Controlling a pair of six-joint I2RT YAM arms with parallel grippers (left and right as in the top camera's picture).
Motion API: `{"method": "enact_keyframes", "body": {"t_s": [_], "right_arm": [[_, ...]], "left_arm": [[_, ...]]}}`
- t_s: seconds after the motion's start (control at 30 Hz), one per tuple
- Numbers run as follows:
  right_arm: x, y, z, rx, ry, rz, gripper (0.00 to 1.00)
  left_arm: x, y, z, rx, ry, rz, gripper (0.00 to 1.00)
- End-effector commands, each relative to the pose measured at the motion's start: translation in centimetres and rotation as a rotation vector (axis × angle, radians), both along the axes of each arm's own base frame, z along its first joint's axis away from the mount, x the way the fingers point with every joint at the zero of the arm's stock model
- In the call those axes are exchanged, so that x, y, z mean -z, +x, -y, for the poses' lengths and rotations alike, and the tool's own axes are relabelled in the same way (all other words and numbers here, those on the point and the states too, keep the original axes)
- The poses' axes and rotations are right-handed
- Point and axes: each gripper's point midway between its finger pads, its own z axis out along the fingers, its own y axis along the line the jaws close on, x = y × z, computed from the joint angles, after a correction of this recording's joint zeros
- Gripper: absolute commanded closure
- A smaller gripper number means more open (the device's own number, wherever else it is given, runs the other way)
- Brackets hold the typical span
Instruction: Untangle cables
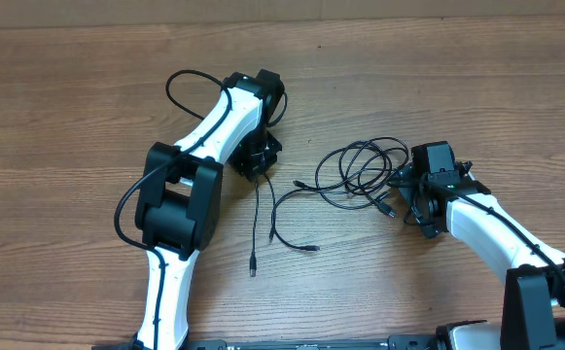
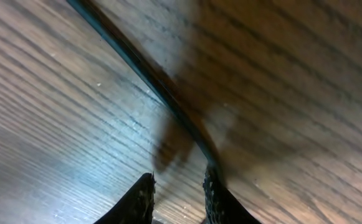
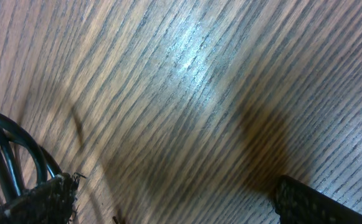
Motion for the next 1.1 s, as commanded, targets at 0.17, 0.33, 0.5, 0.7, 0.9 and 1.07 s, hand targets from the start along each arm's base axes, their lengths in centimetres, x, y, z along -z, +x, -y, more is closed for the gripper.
{"method": "enact_keyframes", "body": {"t_s": [0.17, 0.33, 0.5, 0.7, 0.9, 1.07], "right_arm": [[1.0, -1.2, -0.2, -0.002, 0.020, -0.047, 0.00], [1.1, -1.2, -0.2, -0.002, 0.020, -0.048, 0.00], [1.0, -1.2, -0.2, -0.002, 0.020, -0.047, 0.00], [1.1, -1.2, -0.2, -0.002, 0.021, -0.048, 0.00], [1.1, -1.2, -0.2, -0.002, 0.020, -0.048, 0.00], [1.1, -1.2, -0.2, -0.002, 0.020, -0.048, 0.00]], "left_arm": [[0.7, -0.1, 1.0, 0.000, -0.030, -0.016, 0.88], [0.2, -1.1, 1.5, 0.043, -0.084, -0.061, 0.95], [-2.1, -0.8, 0.5, 0.055, -0.037, -0.011, 0.94], [-3.4, 1.3, 1.1, 0.053, -0.060, 0.102, 0.84], [-2.6, 1.9, 1.4, 0.023, -0.048, 0.134, 0.62], [-2.2, 2.0, 1.3, 0.027, -0.031, 0.136, 0.57]]}}
